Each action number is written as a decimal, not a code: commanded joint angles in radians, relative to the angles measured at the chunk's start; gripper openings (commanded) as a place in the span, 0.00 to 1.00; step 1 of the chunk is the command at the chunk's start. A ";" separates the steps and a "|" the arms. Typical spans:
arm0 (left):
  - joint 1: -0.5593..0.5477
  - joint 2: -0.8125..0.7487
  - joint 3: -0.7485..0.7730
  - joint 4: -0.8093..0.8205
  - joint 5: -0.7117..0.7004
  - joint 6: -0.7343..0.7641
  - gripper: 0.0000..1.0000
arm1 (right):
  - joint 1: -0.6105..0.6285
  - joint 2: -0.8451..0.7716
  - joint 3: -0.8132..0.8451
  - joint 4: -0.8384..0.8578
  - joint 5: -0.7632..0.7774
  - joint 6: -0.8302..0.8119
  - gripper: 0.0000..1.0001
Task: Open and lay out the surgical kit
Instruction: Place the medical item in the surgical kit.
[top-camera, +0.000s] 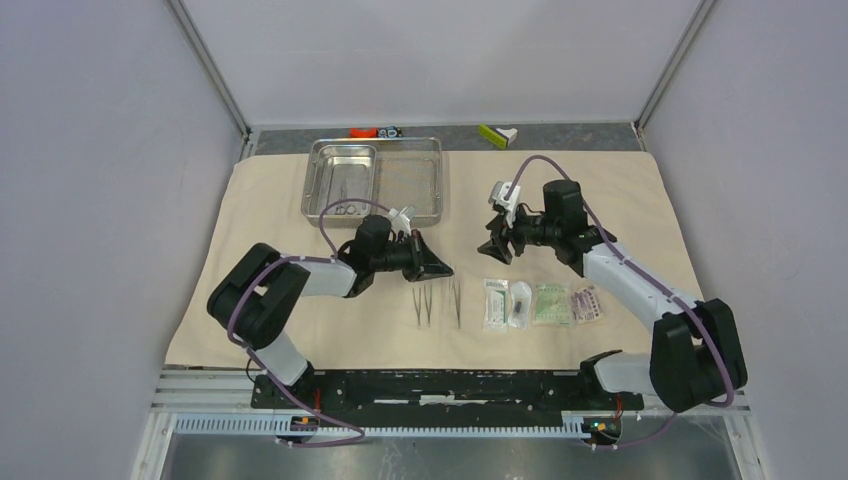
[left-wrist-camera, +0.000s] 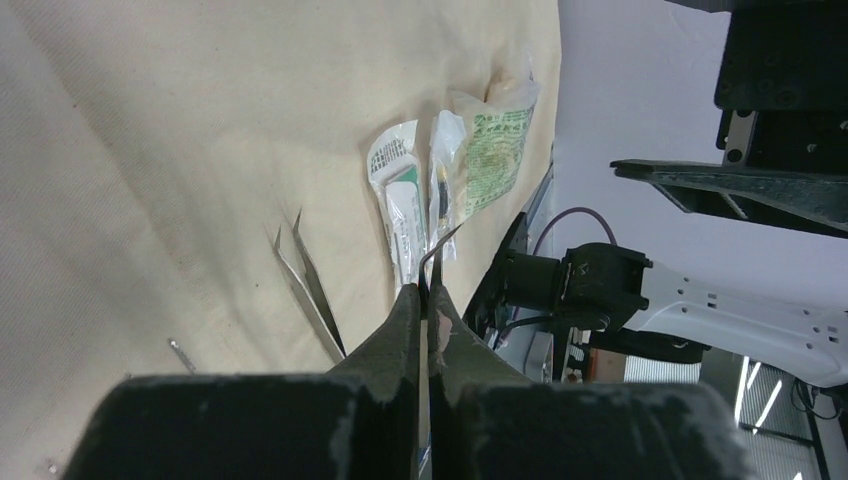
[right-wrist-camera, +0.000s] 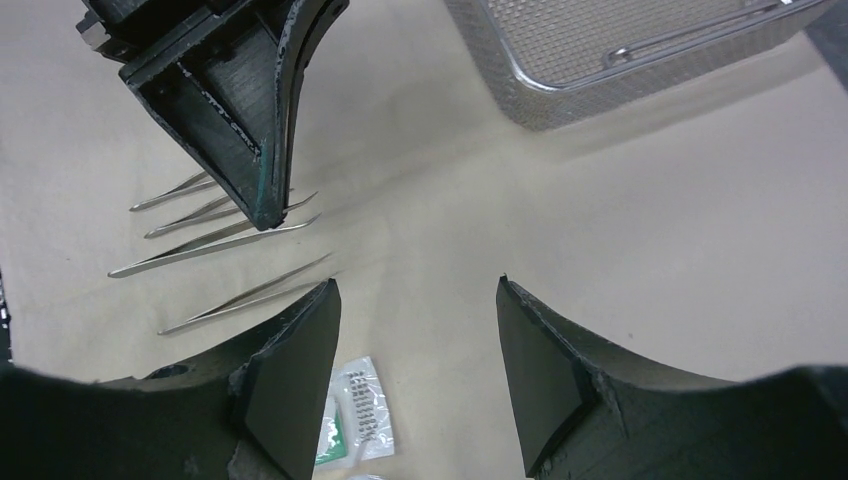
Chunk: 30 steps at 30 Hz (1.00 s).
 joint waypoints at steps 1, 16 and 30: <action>-0.001 -0.053 -0.030 0.037 -0.059 -0.006 0.04 | 0.030 0.060 0.020 0.042 -0.063 0.056 0.65; -0.002 -0.005 -0.043 -0.097 -0.163 -0.024 0.03 | 0.040 0.029 -0.010 -0.002 0.040 -0.034 0.64; -0.027 0.010 -0.029 -0.155 -0.186 -0.030 0.05 | -0.003 -0.047 -0.069 -0.022 0.080 -0.087 0.65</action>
